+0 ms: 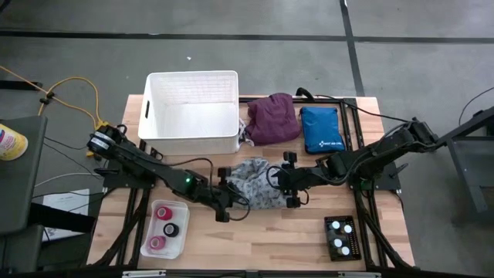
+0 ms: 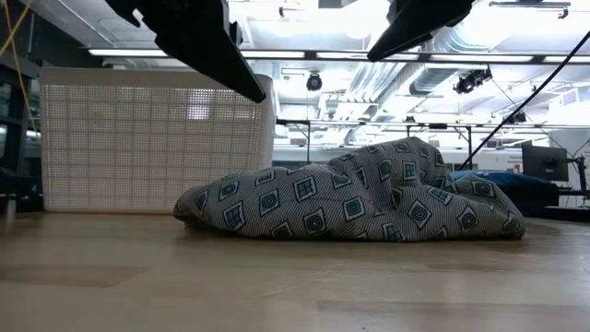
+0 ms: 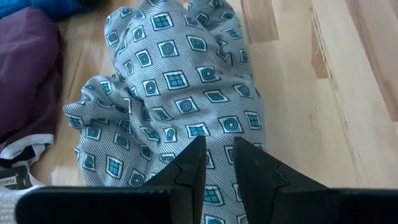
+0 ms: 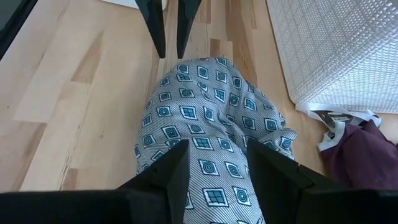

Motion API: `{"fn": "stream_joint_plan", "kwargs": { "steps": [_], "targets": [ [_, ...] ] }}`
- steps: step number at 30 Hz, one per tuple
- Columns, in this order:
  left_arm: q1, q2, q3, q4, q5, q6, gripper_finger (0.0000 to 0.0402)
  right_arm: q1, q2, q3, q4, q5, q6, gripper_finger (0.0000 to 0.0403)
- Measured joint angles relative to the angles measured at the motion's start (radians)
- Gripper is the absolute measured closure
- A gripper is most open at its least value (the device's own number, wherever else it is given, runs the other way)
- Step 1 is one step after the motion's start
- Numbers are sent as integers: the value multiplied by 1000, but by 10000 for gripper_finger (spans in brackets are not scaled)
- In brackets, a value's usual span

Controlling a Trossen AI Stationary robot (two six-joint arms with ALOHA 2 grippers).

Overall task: Pick & place medical supplies in basket/bin
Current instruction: Put the gray patterned patient gown into the top white bin

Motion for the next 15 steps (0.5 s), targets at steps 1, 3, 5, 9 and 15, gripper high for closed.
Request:
{"fn": "stream_joint_plan", "kwargs": {
  "steps": [1, 3, 5, 9, 15],
  "targets": [
    [3, 1, 0, 1, 0, 1, 327, 0, 0, 0, 1, 0, 0, 255],
    [8, 3, 0, -7, 12, -2, 321, 0, 0, 0, 4, 0, 0, 255],
    [20, 9, 0, -1, 22, -4, 308, 0, 0, 0, 10, 0, 0, 255],
    [33, 30, 0, 1, 47, -5, 261, 0, 0, 0, 27, 0, 0, 255],
    [50, 67, 0, 7, 117, -4, 180, 0, 0, 0, 40, 0, 0, 255]
  ]
}}
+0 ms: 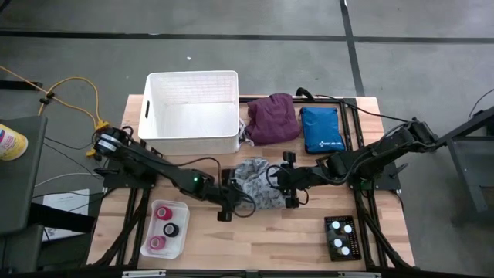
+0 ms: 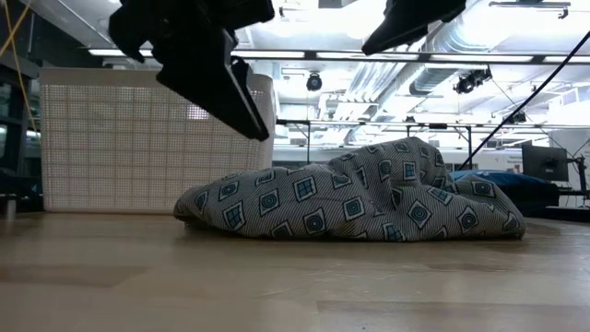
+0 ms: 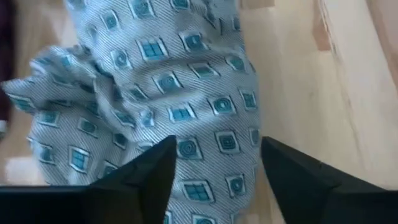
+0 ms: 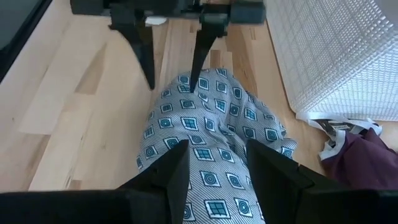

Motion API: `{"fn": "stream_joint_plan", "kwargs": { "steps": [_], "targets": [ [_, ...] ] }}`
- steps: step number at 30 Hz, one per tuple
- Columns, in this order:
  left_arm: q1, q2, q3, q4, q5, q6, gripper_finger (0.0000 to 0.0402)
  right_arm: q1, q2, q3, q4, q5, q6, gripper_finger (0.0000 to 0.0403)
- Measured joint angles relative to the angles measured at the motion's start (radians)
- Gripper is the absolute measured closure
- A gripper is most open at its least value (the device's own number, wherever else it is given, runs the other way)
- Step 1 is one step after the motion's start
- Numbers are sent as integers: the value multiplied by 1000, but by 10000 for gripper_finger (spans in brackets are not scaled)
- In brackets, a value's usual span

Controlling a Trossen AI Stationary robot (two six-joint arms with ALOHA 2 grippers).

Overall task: Pick & place medical supplies in basket/bin
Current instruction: Put the gray patterned patient gown into the top white bin

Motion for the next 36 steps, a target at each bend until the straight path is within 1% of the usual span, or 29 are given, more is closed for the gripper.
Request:
{"fn": "stream_joint_plan", "kwargs": {
  "steps": [5, 9, 17, 29, 31, 36],
  "targets": [
    [16, 12, 0, -2, 46, -8, 133, 0, 0, 0, 1, -1, 0, 255],
    [21, 13, 0, 13, 58, -20, 114, 0, 0, 0, 7, -2, 0, 255],
    [21, 14, 0, 20, 59, -5, 112, 0, 0, 0, 8, -3, 0, 255],
    [-7, 103, -1, 83, 30, 2, 112, 0, 0, 0, 38, -4, 0, 255],
    [-14, 120, 1, 118, 5, 26, 112, 0, 0, 0, 41, -4, 0, 255],
    [-39, 132, 1, 127, -113, 103, 112, 0, 0, 0, 52, -4, 0, 255]
  ]
}}
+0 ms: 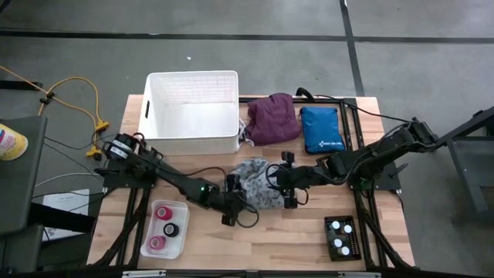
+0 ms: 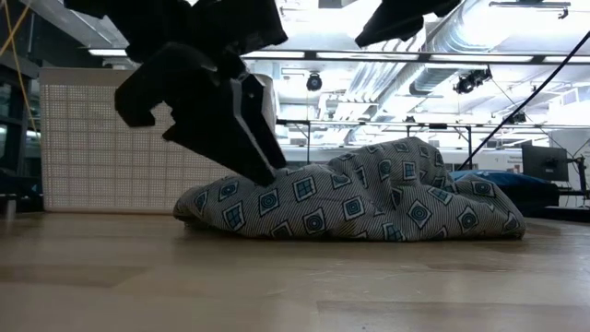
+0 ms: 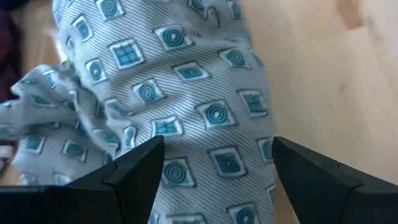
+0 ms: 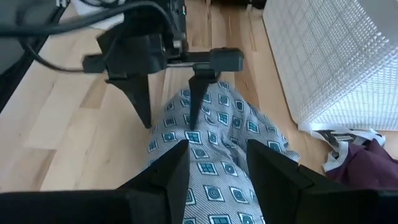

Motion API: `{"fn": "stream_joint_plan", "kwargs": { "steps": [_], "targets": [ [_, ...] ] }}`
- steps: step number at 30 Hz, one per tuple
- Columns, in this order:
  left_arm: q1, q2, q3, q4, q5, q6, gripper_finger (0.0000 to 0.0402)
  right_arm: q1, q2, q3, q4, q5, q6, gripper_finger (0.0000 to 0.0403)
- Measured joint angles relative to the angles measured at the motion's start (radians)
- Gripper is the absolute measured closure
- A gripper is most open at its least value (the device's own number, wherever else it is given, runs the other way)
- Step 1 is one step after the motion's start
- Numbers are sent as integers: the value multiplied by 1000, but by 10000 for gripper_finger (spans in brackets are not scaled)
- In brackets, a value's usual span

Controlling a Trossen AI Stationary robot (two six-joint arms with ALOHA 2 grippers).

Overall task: Pick & place medical supplies in basket/bin
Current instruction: Put the gray patterned patient gown into the top white bin

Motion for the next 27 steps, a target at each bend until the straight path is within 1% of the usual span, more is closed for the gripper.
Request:
{"fn": "stream_joint_plan", "kwargs": {
  "steps": [2, 12, 17, 22, 27],
  "targets": [
    [-9, 0, -1, 5, -15, 2, 112, 0, 0, 0, 11, 0, 0, 255],
    [-4, 0, -1, -6, -14, -29, 112, 0, 0, 0, 31, 0, 0, 255],
    [22, 0, -1, -38, -58, -29, 112, 0, 0, 0, 31, 0, 0, 255],
    [41, 0, -1, -52, -47, -29, 112, 0, 0, 0, 34, 0, 0, 255],
    [24, 0, -1, -39, -43, -29, 108, 0, 0, 0, 34, 0, 0, 255]
  ]
}}
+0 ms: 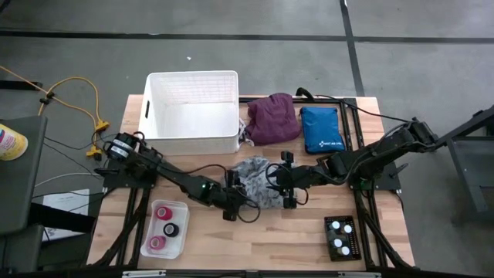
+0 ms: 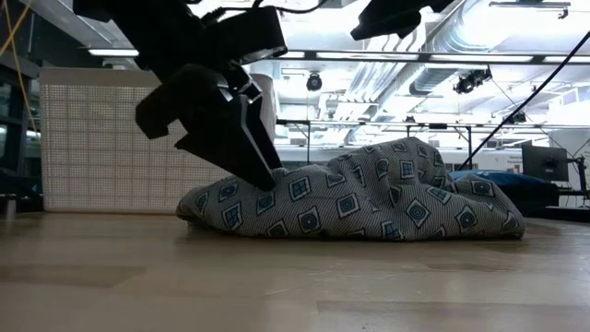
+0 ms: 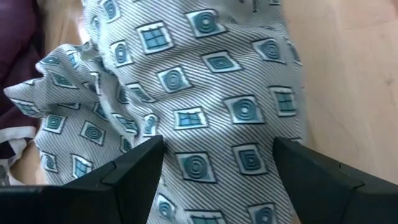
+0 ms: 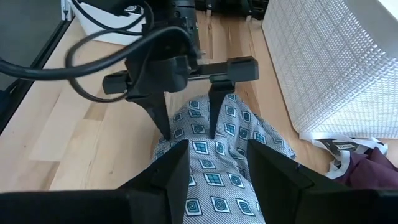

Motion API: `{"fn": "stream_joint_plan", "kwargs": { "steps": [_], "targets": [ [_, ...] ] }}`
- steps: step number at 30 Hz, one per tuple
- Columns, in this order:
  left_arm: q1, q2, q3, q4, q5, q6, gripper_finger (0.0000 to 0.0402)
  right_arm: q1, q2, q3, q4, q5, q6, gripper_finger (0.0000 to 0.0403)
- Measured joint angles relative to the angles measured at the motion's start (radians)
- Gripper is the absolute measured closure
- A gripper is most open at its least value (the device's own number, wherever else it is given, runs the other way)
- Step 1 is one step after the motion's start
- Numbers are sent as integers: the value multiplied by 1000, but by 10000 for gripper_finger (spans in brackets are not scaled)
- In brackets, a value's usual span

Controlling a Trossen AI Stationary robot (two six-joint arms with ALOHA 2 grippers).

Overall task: Pick & place medical supplies in basket/bin
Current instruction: Put the gray patterned patient gown into the top white bin

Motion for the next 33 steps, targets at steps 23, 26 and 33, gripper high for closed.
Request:
{"fn": "stream_joint_plan", "kwargs": {
  "steps": [23, 26, 33],
  "targets": [
    [-65, -1, 0, 0, -23, 0, 2, 0, 0, 0, 2, 0, 0, 255],
    [-69, 16, 0, 9, -28, 1, 2, 0, 0, 0, 2, 0, 0, 255],
    [-64, 83, 0, 35, -67, 28, 2, 0, 0, 0, 11, 0, 0, 255]
  ]
}}
